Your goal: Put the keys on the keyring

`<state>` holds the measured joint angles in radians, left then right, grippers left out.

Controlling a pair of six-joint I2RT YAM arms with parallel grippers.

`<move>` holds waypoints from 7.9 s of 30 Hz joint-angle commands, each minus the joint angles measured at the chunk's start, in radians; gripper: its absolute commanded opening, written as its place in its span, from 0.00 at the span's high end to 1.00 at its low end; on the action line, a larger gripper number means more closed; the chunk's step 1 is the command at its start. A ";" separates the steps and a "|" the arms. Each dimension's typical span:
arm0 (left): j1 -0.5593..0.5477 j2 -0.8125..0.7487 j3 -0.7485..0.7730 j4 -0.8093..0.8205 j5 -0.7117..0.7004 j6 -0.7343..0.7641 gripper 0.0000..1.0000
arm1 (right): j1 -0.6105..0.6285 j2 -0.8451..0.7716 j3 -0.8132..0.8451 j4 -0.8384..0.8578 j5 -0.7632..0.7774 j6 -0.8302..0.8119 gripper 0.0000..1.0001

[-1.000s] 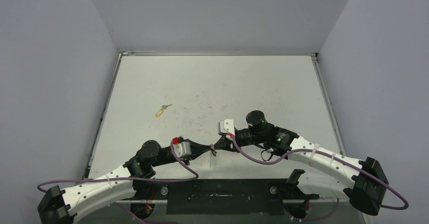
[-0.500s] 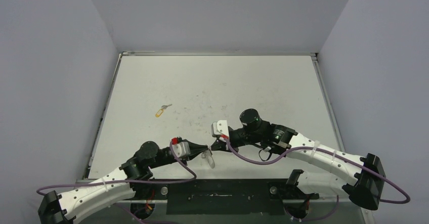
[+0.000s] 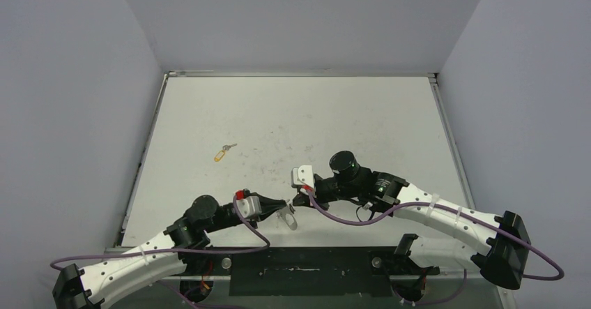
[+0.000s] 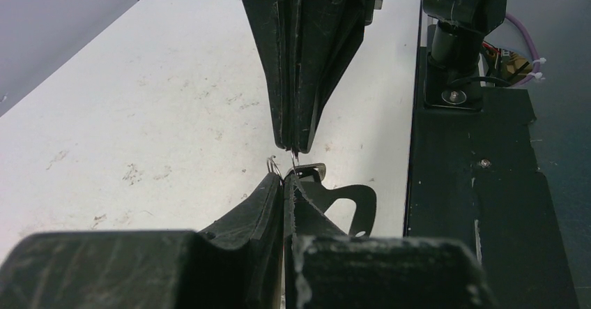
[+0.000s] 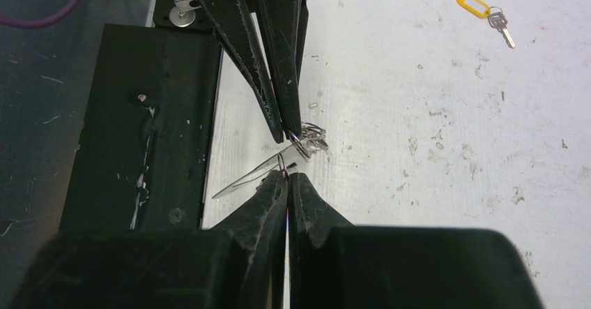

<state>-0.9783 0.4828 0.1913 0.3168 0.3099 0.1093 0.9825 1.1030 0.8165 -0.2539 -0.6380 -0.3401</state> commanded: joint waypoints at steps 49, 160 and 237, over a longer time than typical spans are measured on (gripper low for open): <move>-0.002 0.022 0.036 0.069 0.028 -0.001 1.00 | -0.032 -0.059 -0.082 0.167 0.047 -0.006 0.54; -0.004 0.049 0.074 0.036 -0.024 0.001 1.00 | -0.038 0.117 0.283 -0.220 0.086 0.116 0.47; -0.004 -0.075 -0.041 0.269 0.025 -0.029 1.00 | -0.021 0.007 -0.040 0.344 -0.115 0.174 0.67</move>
<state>-0.9791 0.4213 0.1349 0.5137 0.3218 0.0898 0.9485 1.0981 0.7532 0.0013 -0.7071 -0.1841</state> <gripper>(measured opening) 0.007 0.335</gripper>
